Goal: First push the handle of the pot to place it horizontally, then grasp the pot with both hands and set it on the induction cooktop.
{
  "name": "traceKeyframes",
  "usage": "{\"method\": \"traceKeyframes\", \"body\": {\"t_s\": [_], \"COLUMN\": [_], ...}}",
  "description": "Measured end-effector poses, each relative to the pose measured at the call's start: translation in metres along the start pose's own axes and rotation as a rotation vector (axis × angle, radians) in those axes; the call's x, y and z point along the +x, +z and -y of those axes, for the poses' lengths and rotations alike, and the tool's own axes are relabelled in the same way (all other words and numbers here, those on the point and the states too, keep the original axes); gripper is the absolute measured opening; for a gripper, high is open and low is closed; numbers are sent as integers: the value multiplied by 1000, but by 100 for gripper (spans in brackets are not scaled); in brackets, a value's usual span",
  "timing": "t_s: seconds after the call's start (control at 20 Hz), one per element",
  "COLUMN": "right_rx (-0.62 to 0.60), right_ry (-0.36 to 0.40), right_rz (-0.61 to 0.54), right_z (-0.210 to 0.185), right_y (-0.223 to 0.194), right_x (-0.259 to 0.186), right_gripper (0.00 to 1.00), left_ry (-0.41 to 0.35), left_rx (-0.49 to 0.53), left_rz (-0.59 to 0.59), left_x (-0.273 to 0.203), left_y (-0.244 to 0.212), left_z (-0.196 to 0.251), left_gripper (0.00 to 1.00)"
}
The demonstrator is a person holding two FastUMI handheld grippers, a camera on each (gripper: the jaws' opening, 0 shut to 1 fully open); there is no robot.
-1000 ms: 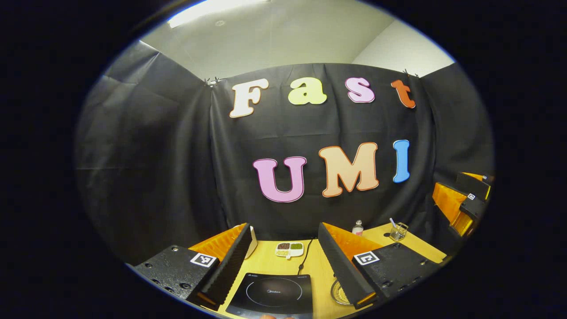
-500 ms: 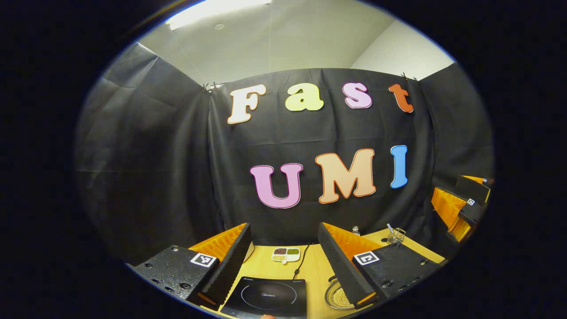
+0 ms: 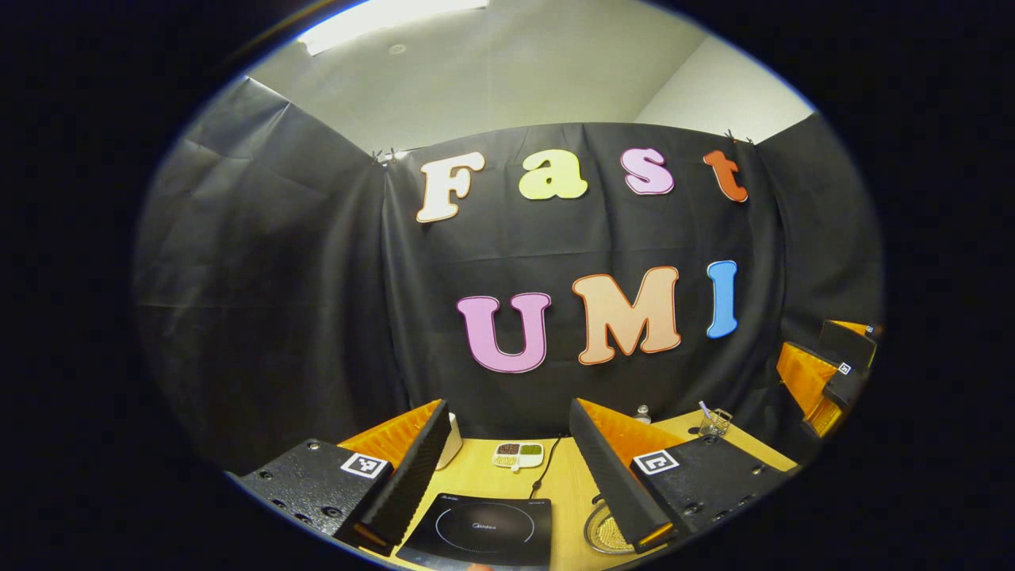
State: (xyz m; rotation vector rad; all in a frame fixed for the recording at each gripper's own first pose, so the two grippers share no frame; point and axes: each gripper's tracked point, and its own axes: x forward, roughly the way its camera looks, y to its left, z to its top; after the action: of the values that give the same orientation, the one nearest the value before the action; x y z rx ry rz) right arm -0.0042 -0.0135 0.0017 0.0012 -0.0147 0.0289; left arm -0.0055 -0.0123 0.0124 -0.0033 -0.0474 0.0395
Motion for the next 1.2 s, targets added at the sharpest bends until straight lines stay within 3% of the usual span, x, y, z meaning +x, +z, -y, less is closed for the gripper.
{"method": "traceKeyframes", "body": {"t_s": [0.15,0.25,0.35,0.45,0.55,0.7,0.75,0.85,0.95,1.05,1.1,1.2], "right_rx": [-2,-2,3,5,14,21,9,9,-2,-3,-5,-16], "right_ry": [2,8,30,-6,-7,62,31,50,60,74,80,96], "right_rz": [-3,-14,-35,-40,-38,-78,-87,-115,-151,-207,-239,-306], "right_z": [-1,-2,-10,-1,1,-15,-13,-12,-13,-14,-13,-11], "right_y": [-2,-4,-10,-11,-15,-33,-28,-51,-70,-97,-112,-143], "right_x": [3,4,1,-1,3,1,-25,-8,-8,-15,-20,-30], "right_gripper": [98,85,60,31,11,8,11,0,5,6,1,6], "left_ry": [-1,-2,-5,-4,-1,3,5,6,4,6,5,5], "left_rx": [5,8,4,1,2,3,3,3,4,6,6,0], "left_rz": [8,13,16,15,16,22,26,34,39,45,48,54], "left_x": [1,2,3,3,4,5,5,6,7,8,8,8], "left_y": [3,5,6,5,6,7,9,11,14,16,16,18], "left_z": [1,1,2,1,-1,-5,-6,-8,-10,-11,-12,-12], "left_gripper": [99,99,97,99,97,99,97,99,99,96,96,96]}}
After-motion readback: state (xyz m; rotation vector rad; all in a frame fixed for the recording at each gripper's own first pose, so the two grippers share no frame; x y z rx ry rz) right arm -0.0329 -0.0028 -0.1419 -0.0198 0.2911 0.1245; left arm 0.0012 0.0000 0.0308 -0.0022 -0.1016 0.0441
